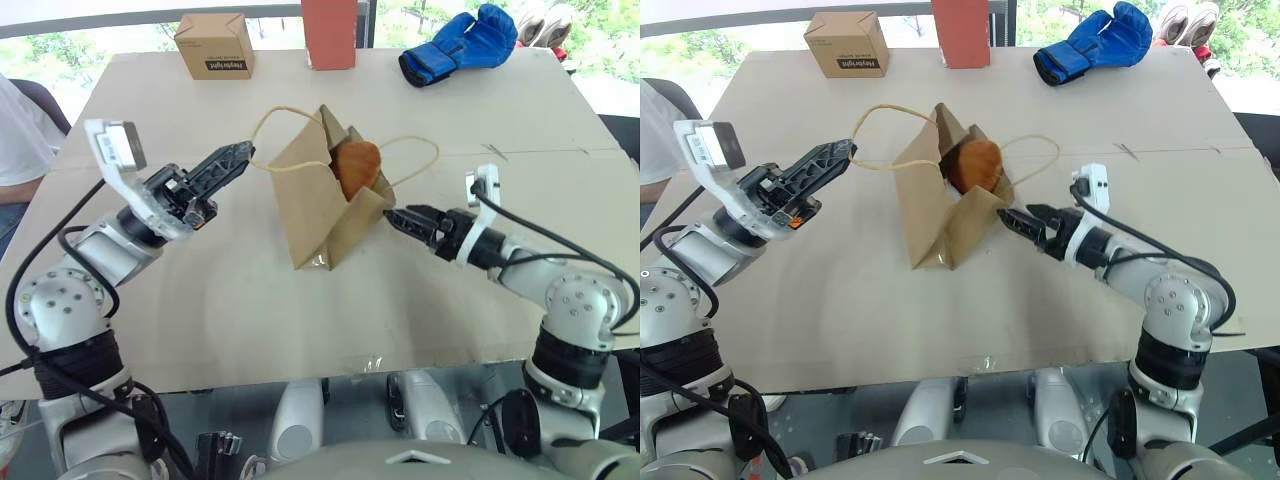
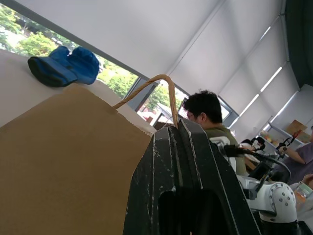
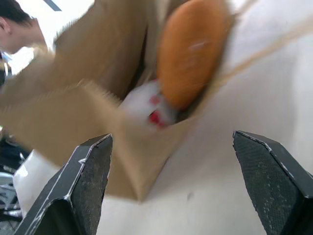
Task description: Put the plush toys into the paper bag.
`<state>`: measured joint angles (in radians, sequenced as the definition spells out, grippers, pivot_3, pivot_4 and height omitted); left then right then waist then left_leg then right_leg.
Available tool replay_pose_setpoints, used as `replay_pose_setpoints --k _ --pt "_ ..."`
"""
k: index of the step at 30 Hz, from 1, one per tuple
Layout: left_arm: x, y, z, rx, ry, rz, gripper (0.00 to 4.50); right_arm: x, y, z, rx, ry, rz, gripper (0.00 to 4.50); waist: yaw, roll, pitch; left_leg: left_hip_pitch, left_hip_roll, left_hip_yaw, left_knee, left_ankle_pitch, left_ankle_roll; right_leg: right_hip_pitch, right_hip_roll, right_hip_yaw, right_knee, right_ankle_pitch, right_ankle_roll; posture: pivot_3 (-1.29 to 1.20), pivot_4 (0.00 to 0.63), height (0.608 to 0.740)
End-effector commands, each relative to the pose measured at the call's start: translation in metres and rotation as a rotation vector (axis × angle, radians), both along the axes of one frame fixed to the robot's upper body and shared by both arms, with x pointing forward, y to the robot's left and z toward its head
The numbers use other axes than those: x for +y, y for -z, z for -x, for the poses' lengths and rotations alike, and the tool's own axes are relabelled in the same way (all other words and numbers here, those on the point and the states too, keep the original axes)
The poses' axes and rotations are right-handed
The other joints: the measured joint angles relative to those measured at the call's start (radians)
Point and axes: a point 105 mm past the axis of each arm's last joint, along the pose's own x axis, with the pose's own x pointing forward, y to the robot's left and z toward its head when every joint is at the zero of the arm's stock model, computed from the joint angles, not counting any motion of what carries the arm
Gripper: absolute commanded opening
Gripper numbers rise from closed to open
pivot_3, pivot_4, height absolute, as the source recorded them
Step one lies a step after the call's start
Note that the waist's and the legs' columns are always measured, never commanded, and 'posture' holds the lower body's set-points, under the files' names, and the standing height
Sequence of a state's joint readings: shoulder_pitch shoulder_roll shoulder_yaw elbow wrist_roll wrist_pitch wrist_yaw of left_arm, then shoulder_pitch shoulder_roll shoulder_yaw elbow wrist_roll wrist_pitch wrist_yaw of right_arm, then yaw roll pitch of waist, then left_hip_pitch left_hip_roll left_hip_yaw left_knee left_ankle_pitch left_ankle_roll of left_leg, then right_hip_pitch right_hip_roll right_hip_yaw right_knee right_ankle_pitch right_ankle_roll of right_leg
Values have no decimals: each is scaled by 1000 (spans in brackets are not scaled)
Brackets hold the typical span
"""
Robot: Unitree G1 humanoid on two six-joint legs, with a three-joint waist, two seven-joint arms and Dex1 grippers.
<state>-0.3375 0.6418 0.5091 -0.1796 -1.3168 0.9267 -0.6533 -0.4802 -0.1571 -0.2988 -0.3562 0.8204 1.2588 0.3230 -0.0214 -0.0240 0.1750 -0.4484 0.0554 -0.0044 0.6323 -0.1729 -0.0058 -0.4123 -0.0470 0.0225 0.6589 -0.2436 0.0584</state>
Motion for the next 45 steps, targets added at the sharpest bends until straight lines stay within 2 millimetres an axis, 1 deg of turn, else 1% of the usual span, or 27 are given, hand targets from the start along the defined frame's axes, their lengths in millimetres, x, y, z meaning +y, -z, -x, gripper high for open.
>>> replay_pose_setpoints --k 1,3,8,14,18,21,22,23,24,28,29,30,32,34,35,36,37,38,40,42,45 --pt "7 -16 12 -71 -24 -1 0 -6 -4 -11 -16 15 8 3768 4 0 0 0 0 0 0 0 0 0 0 0 0 0 0 0 150 740" --pt "9 -16 14 -68 -36 -2 0 -8 -8 -14 -23 13 0 3768 6 0 0 0 0 0 0 0 0 0 0 0 0 0 0 0 150 740" --pt "13 -10 21 -52 -59 -10 0 2 -37 -15 -77 -48 -90 3768 2 0 0 0 0 0 0 0 0 0 0 0 0 0 0 0 150 740" --pt "20 -5 27 -38 -111 -1 0 11 -45 -25 -91 -61 -86 3768 5 0 0 0 0 0 0 0 0 0 0 0 -1 0 0 0 150 740" --pt "20 -5 28 -46 -128 5 0 16 -52 -35 -111 -46 -84 3768 6 1 0 0 0 0 0 0 0 0 0 0 -1 0 0 0 150 740" --pt "17 -8 28 -61 -133 17 0 29 -69 -37 -197 -69 -93 3031 4 1 0 0 0 1 0 0 0 0 0 0 -1 0 0 0 150 740" --pt "16 -8 29 -64 -134 22 0 30 -74 -37 -226 -71 -97 2703 4 1 0 0 0 0 0 0 0 0 0 0 0 0 0 0 150 740" --pt "16 -8 29 -65 -136 25 0 31 -76 -37 -241 -74 -103 2182 4 1 0 0 0 0 -1 0 0 0 0 0 -1 0 0 0 150 740" --pt "15 -8 29 -65 -137 26 0 31 -78 -36 -249 -79 -108 1958 4 1 0 0 0 0 -1 0 0 0 0 0 -1 0 0 0 150 740" --pt "10 -15 24 -91 -146 58 0 35 -93 -28 -314 -123 -138 18 9 1 0 -1 0 0 -1 0 0 0 0 0 -1 0 0 0 150 740" --pt "9 -18 22 -98 -149 70 0 36 -97 -25 -326 -133 -146 18 9 1 0 -1 0 0 -1 0 0 0 0 0 -1 0 0 0 150 740" --pt "6 -25 16 -120 -156 84 0 37 -107 -19 -359 -149 -152 18 10 1 0 -1 0 0 -1 0 0 0 0 0 -1 0 0 0 150 740" --pt "3 -36 7 -147 -167 112 0 38 -119 -10 -402 -166 -159 18 13 1 1 -1 0 0 0 0 0 0 0 -1 0 0 0 0 150 740" --pt "6 -48 -8 -164 -201 128 0 38 -136 -1 -453 -161 -165 18 10 1 1 -1 0 0 0 0 0 0 0 -1 0 1 1 0 150 740" --pt "6 -57 -15 -188 -203 127 0 38 -146 8 -496 -164 -158 18 11 1 1 -1 0 0 0 0 0 0 0 -1 0 1 2 0 150 740" --pt "6 -64 -22 -205 -201 125 0 40 -152 15 -524 -162 -145 18 10 1 1 -1 0 -1 0 0 0 0 1 -1 0 1 2 0 150 740" --pt "5 -68 -28 -209 -201 118 0 40 -153 19 -535 -152 -127 18 10 1 1 -1 0 -1 0 0 0 0 1 -1 0 2 3 0 150 740" --pt "4 -69 -35 -208 -205 101 0 39 -150 19 -538 -131 -88 18 10 1 1 -1 0 -1 0 0 0 0 1 -1 1 2 3 0 150 740" --pt "-4 -65 -45 -201 -178 56 0 36 -139 17 -538 -86 -6 18 8 0 1 -1 0 0 -1 0 0 0 1 -1 -1 2 3 0 150 740" --pt "-9 -52 -58 -176 -186 -10 0 32 -129 16 -513 -51 22 18 7 0 1 -1 0 0 -2 0 0 0 1 -1 -2 2 4 0 150 740" --pt "-14 -39 -70 -156 -185 -61 0 27 -112 13 -520 -5 154 18 7 1 1 -1 0 0 -2 0 0 -1 1 -1 -1 2 3 0 150 740"
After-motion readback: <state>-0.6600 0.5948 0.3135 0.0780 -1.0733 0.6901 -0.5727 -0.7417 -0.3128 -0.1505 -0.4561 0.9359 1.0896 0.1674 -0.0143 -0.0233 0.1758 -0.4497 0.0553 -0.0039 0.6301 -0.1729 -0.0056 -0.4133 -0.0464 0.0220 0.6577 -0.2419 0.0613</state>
